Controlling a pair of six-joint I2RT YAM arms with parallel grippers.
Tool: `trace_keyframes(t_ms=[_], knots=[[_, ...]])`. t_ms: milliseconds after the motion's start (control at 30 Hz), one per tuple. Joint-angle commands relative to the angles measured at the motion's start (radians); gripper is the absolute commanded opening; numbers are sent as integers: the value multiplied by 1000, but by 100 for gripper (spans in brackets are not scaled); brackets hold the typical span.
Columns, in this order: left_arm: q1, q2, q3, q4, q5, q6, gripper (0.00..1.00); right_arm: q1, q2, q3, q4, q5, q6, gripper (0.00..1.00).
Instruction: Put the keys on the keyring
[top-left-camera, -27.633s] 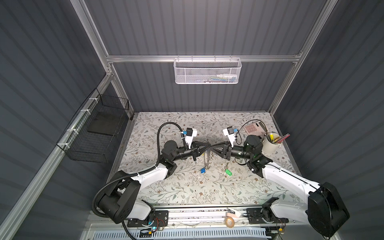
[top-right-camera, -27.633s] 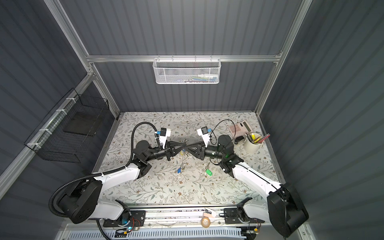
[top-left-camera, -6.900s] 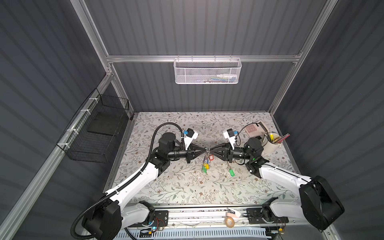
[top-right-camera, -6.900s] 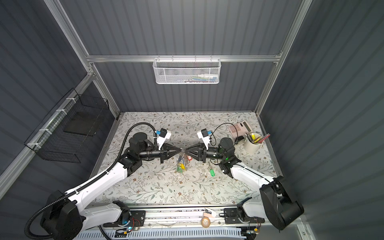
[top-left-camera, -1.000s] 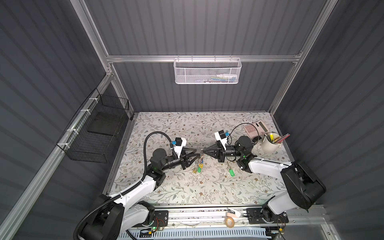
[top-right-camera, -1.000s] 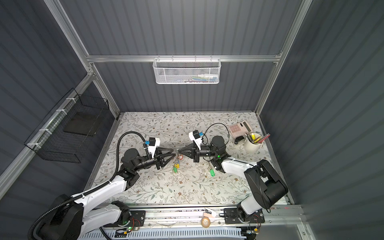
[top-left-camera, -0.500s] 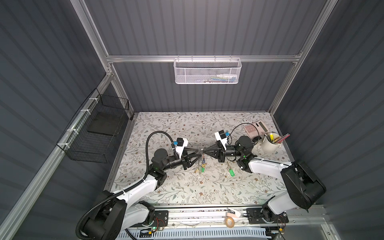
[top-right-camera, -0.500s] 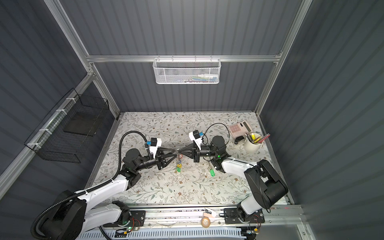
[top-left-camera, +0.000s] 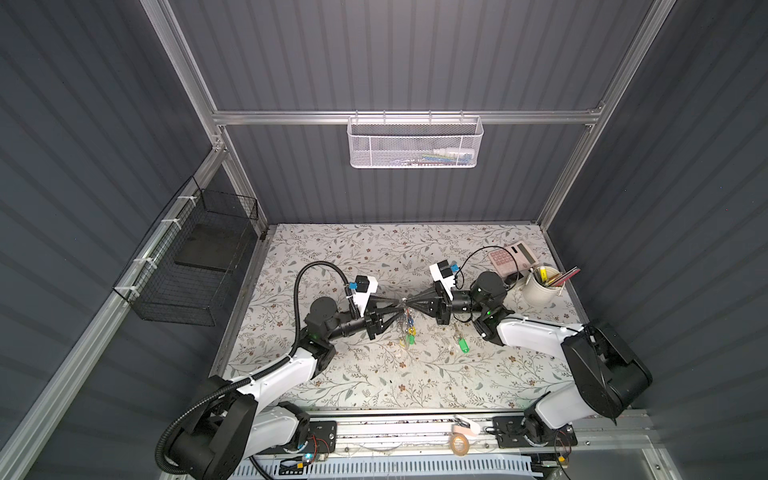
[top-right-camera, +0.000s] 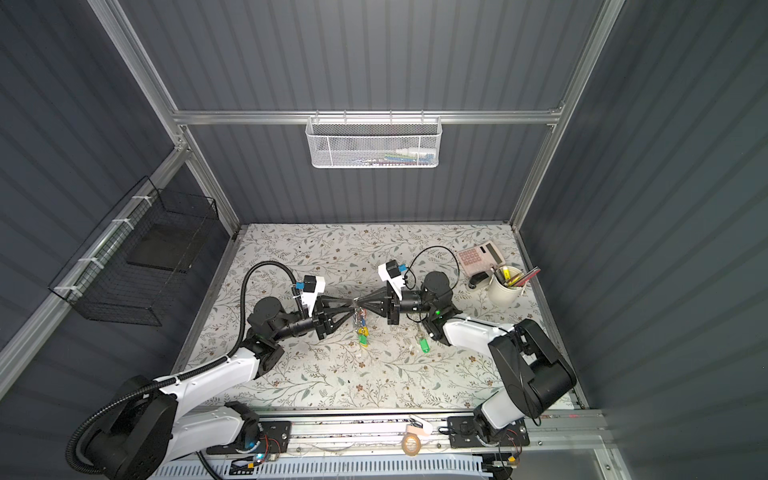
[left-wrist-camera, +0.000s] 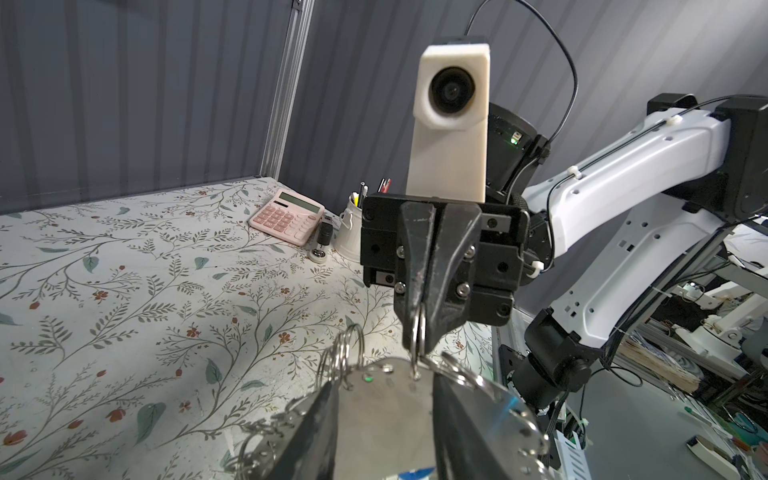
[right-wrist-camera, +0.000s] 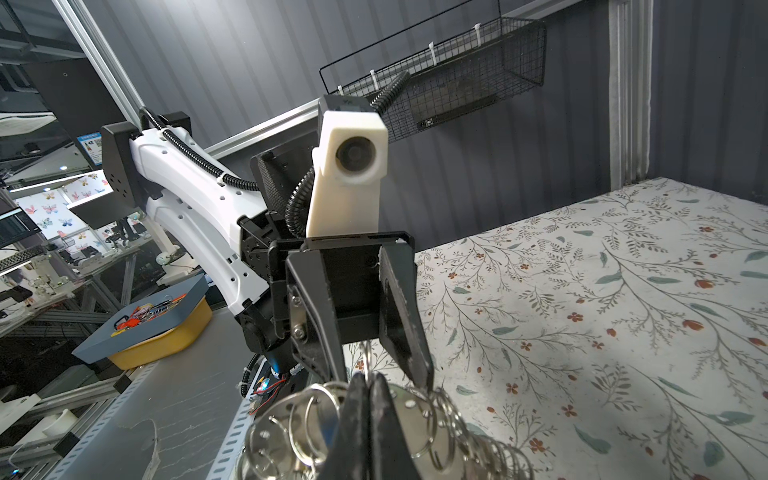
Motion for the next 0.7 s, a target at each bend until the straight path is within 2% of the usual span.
trace_keyframes(t_ms=[0,400,533,667], knots=[[-7,10,34,56,9,-14,35,0,-4,21,30,-13,-1,0],[-7,-10,29,88,-12,-23,40,0,-2,21,27,-18,4,0],[-7,4,39,85,-6,-26,36,0,-5,22,26,-17,2,0],[-7,15,43,87,5,-27,25,0,-5,21,26,-20,2,0]])
